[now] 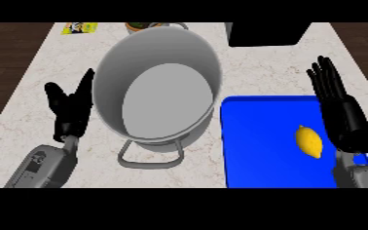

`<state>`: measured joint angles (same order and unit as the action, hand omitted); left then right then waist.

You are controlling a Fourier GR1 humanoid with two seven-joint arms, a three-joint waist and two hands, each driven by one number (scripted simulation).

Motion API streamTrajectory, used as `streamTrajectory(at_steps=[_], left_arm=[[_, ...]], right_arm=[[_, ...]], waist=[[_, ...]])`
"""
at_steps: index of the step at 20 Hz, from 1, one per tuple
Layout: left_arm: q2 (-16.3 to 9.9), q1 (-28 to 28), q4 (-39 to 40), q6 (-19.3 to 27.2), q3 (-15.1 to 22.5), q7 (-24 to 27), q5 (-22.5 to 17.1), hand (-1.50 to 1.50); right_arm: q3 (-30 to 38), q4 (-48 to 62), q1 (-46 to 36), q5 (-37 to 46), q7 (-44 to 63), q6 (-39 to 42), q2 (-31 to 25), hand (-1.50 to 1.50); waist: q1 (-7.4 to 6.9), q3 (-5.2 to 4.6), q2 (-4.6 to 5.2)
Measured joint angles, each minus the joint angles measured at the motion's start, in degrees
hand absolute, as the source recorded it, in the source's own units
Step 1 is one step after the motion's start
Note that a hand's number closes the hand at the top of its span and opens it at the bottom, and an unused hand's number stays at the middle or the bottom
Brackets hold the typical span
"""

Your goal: Pick the lemon from the tray and place it in the pot

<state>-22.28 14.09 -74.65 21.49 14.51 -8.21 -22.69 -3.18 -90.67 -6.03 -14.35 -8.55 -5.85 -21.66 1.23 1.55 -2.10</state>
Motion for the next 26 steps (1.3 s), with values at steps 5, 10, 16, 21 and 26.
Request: streamTrajectory(at_steps=[5,10,16,21,26], left_arm=[[-6.2,-1.2,0.0,0.3,0.0,0.0,5.2,0.00],[-10.5,-4.2,1.8,0.6,-0.2,-1.8,7.4,0.00],[-12.0,-5.0,-0.6,1.4,0.1,-6.9,8.9,0.00],[-13.4,-6.5,-2.5,0.9,-0.7,-8.6,9.5,0.00],[-13.5,-6.6,-3.1,0.5,-1.0,-9.3,9.6,0.00]], right_arm=[[-0.9,1.4,0.8,4.1,2.3,-1.3,-1.6,1.50],[2.2,4.3,3.2,18.1,2.1,-14.1,-6.8,-1.50],[-2.6,-0.2,10.4,34.6,2.6,-30.4,-1.3,-1.50],[-5.9,-9.1,15.4,46.9,16.3,-28.3,-4.3,-1.50],[-6.3,-16.3,16.8,55.3,32.9,-17.1,-10.0,-1.50]], waist=[[-1.16,-1.12,1.50],[-0.32,-1.66,1.78],[-0.66,-1.60,1.83],[-0.68,-1.72,1.84],[-0.81,-1.87,1.86]])
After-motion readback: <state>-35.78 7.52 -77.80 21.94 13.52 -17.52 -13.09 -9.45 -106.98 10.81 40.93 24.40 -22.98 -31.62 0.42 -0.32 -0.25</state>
